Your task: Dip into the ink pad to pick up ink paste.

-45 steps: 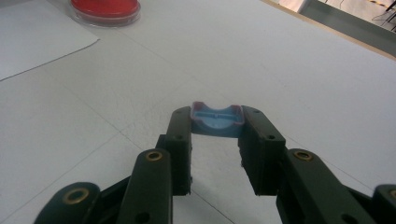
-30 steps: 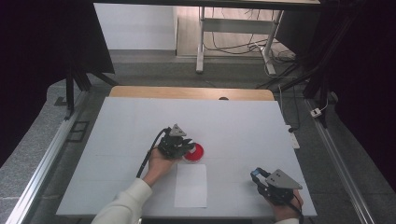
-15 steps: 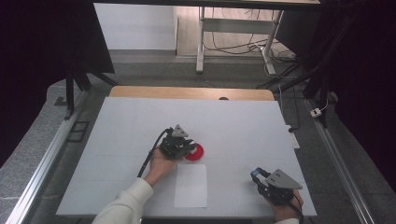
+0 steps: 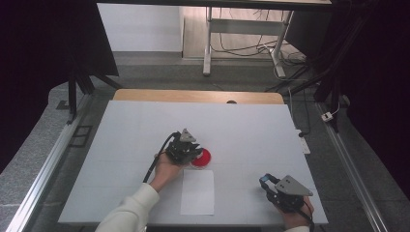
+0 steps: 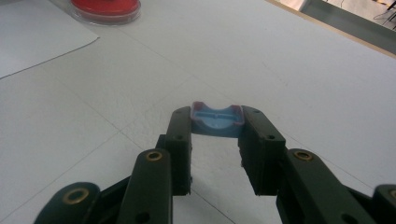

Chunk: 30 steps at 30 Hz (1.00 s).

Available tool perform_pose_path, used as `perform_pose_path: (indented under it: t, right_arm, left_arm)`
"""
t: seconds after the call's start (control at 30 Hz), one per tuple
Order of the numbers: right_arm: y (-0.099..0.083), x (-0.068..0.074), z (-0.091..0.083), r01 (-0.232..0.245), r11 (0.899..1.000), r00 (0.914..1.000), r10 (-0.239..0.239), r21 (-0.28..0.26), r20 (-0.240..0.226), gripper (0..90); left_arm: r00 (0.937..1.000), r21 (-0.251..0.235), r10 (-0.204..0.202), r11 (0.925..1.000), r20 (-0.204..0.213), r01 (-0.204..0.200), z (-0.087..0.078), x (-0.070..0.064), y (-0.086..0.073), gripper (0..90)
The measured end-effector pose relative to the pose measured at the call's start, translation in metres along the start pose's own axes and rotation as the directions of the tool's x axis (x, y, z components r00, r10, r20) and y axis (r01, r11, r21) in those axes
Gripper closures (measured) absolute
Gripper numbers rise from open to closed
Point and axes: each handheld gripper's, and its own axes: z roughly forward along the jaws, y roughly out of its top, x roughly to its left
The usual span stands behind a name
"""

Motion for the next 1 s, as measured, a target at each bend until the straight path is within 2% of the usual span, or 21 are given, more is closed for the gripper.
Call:
perform_pose_path:
  t: [0.53, 0.8, 1.0]
  right_arm:
    - [-0.0002, 0.0003, 0.0004, 0.000, 1.000, 1.0000, 0.000, -0.001, 0.000, 65.0]
    - [0.0000, 0.0007, 0.0003, 0.001, 1.000, 1.0000, -0.001, 0.000, 0.000, 65.0]
    - [-0.0002, 0.0001, 0.0002, 0.000, 1.000, 1.0000, 0.000, -0.001, 0.002, 65.0]
  left_arm:
    - [0.9999, 0.007, 0.012, 0.9999, -0.011, -0.012, 0.0038, -0.0030, 0.0000, 75.5]
    - [0.9990, 0.026, 0.035, 0.9991, -0.029, -0.034, 0.0067, -0.0054, -0.0005, 75.6]
    - [0.9992, 0.025, 0.032, 0.9992, -0.022, -0.032, 0.0070, -0.0046, -0.0010, 75.7]
